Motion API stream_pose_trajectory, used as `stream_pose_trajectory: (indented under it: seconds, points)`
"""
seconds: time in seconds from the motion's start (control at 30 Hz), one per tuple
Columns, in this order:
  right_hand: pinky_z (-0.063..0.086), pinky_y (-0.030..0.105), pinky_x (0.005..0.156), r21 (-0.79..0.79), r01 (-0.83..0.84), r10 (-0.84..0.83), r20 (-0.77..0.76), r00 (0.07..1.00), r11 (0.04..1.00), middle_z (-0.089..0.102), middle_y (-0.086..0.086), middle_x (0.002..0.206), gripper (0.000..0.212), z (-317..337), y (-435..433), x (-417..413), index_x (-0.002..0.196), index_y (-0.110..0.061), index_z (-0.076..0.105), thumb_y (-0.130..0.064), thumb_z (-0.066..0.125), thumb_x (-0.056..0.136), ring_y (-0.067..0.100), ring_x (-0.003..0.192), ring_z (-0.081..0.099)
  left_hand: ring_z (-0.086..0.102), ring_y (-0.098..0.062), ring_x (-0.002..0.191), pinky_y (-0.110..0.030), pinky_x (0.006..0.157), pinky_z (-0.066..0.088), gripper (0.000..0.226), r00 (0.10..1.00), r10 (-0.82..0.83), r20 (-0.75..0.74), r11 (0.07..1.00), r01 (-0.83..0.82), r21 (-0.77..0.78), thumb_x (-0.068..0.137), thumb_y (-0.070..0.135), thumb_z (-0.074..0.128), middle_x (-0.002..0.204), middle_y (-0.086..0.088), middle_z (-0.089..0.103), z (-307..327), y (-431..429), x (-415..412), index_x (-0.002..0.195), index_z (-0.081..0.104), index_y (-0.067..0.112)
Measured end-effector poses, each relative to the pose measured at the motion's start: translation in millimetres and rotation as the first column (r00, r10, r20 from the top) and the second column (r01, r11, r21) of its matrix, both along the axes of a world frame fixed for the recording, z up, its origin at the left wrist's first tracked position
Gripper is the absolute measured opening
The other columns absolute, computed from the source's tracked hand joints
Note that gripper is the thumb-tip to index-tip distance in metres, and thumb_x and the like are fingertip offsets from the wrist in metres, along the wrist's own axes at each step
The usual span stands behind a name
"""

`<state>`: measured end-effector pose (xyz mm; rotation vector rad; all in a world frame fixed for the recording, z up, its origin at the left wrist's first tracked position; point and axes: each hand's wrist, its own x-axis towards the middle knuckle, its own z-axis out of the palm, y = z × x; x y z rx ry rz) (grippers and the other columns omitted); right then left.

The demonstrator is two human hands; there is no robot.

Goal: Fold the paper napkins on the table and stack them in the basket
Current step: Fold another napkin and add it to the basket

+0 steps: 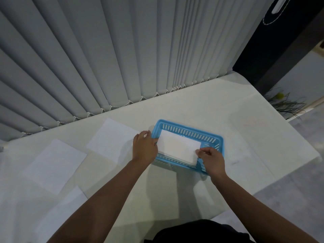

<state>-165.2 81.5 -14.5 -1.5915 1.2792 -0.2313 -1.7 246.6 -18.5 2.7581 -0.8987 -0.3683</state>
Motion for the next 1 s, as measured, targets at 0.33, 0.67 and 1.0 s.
stream_pose_trajectory:
  seconds: [0.33, 0.67, 1.0]
  points:
    - [0.011, 0.044, 0.118, -0.509, -0.712, 0.482, -0.524, 0.703, 0.484, 0.021, 0.002, 0.16, 0.068, -7, 17, 11, 0.147, -0.022, 0.032, -0.058, 0.019, 0.091, 0.027, 0.147, 0.016, 0.0, -0.016, 0.15, -0.045, 0.121, -0.002, 0.057, 0.958, -0.287, 0.01, 0.957, 0.287, 0.048, 0.101, 0.043, 0.021, 0.163, 0.0, 0.005, -2, -23, -7, 0.153, 0.009, 0.022]
    - [-0.008, 0.047, 0.117, -0.38, -0.844, 0.49, -0.691, 0.532, 0.38, -0.005, 0.002, 0.162, 0.092, -40, 15, 3, 0.153, -0.02, -0.003, -0.072, -0.018, 0.079, 0.026, 0.148, -0.01, -0.013, -0.02, 0.149, -0.052, 0.119, -0.012, 0.07, 0.919, -0.395, -0.003, 0.9, 0.387, 0.2, 0.097, 0.056, 0.01, 0.162, -0.002, -0.011, -22, -17, -8, 0.152, -0.01, 0.017]
    - [-0.01, 0.043, 0.115, -0.385, -0.821, 0.502, -0.654, 0.565, 0.423, -0.01, 0.003, 0.161, 0.089, -41, 15, -1, 0.152, -0.018, -0.006, -0.073, -0.009, 0.082, 0.027, 0.148, -0.011, -0.012, -0.02, 0.15, -0.051, 0.119, -0.012, 0.083, 0.939, -0.343, 0.006, 0.926, 0.337, 0.17, 0.086, 0.067, -0.006, 0.162, -0.004, -0.012, -28, -12, -6, 0.152, -0.009, 0.016]
